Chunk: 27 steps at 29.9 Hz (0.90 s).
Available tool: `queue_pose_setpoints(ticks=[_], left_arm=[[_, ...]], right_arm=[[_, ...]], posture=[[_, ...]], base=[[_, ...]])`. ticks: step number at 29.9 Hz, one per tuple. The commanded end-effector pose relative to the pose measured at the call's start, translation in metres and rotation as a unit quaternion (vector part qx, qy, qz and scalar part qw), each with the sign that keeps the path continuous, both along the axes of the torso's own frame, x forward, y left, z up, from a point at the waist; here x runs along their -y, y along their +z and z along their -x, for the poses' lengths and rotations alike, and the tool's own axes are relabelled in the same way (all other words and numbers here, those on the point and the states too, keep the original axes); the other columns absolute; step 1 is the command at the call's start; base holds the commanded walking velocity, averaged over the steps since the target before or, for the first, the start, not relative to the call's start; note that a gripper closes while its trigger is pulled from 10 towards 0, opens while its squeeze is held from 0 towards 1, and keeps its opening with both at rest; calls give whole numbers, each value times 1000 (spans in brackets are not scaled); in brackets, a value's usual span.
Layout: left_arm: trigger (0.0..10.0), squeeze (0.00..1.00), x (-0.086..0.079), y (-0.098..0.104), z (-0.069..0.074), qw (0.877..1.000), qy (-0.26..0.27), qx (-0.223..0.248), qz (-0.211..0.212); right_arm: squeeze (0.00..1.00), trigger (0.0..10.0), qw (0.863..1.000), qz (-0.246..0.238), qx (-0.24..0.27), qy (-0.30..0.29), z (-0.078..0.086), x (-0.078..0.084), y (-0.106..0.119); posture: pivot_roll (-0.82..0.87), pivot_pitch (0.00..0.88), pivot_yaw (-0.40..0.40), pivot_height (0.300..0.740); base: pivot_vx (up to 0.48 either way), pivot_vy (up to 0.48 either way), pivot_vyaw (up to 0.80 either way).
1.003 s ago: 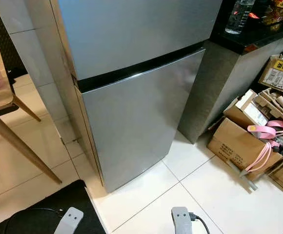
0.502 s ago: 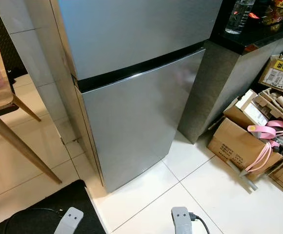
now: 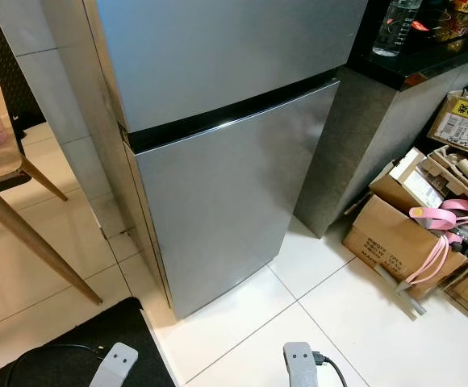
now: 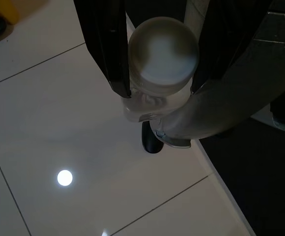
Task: Restocking fridge
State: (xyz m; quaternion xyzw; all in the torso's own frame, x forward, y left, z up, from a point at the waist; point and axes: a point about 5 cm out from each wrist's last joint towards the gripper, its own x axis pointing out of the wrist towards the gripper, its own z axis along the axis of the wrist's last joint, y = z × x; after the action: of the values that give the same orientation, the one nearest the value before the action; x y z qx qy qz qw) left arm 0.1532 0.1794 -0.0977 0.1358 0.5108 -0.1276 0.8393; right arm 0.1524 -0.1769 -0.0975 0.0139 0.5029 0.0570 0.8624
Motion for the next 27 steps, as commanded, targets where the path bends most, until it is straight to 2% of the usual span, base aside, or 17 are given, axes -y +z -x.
queue_pose_setpoints(ticks=[1,27], left_arm=[[10000,0,3,-5,12,1000,-5,-25,1],[10000,0,2,-5,13,1000,-5,-26,0]], right_arm=[[0,10000,1000,-9,-15,0,8,-4,-3],[0,10000,1000,-11,-15,-3,8,-5,-4]], posture=[[-19,69,-15,740],[-20,74,-12,740]], base=[[0,0,0],[0,0,0]])
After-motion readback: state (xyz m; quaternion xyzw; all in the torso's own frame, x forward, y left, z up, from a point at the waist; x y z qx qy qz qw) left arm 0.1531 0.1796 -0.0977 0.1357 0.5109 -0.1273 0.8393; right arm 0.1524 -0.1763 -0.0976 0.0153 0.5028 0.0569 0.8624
